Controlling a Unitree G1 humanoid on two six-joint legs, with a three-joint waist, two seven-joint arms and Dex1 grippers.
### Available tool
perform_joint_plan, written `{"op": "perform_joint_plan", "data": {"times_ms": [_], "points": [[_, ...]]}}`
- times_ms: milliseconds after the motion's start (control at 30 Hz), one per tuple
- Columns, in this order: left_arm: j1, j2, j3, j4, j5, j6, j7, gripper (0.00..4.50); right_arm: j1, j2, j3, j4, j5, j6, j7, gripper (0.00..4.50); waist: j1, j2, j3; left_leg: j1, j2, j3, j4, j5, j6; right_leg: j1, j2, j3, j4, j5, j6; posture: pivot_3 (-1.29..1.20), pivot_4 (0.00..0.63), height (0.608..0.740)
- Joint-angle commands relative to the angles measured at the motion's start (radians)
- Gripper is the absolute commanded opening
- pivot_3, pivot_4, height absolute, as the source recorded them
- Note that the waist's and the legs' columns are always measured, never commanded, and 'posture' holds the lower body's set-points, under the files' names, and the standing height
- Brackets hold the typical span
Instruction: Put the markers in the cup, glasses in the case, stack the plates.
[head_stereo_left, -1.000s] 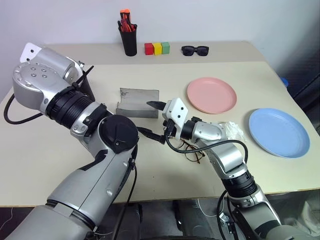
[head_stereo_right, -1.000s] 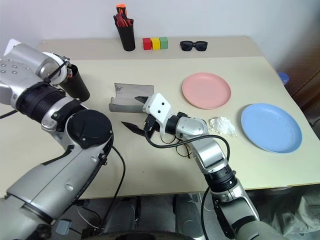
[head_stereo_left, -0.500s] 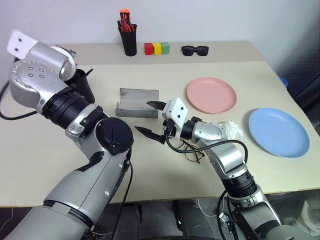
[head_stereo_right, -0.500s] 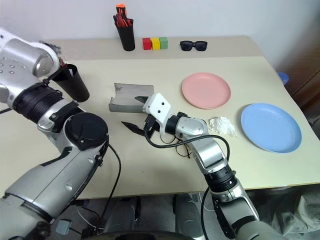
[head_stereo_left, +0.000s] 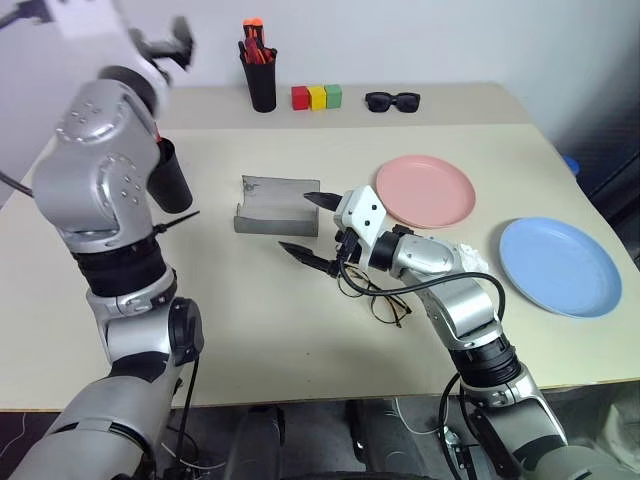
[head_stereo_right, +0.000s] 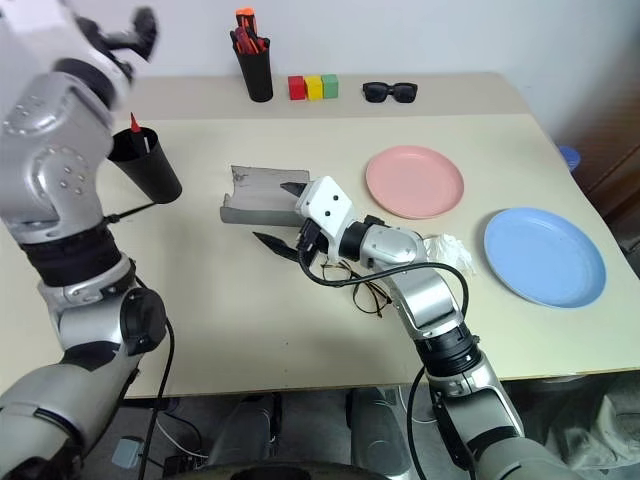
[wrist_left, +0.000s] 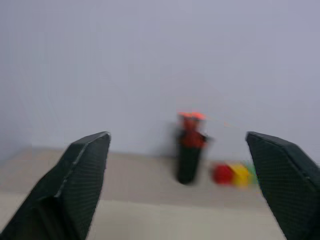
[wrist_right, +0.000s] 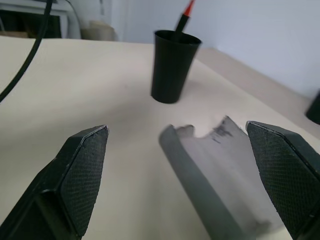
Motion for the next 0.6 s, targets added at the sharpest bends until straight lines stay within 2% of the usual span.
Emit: {"op": "perform_joint_plan", "data": {"times_ms": [33,400,600], "points": [[0.043,-0.001,-0.016,-0.039,-0.012,0.059,-0.009,4.42,-0.003,-0.005,-0.017,-0.022,0.004,-0.022,-0.002,4.50,-0.006,0.000,0.000,0.000,0.000,0.000,0.000,0.000,0.000,0.000,0.000,0.000,0.000,0.000,0.000,0.00,0.150,0.740],[0.204,0.109,-0.021,0.060,0.079,0.002,-0.012,4.42,0.014,0.009,0.002,-0.036,0.005,-0.018,-0.008,4.50,-0.021,0.000,0.000,0.000,0.000,0.000,0.001,0.000,0.000,0.000,0.000,0.000,0.001,0.000,0.000,0.00,0.150,0.740],[0.217,0.139,0.018,0.098,0.097,-0.073,-0.006,4.42,0.020,0.011,0.007,-0.040,0.005,-0.016,-0.007,4.50,-0.017,0.000,0.000,0.000,0.000,0.000,0.001,0.000,0.000,0.000,0.000,0.000,0.001,0.000,0.000,0.00,0.150,0.740]]}}
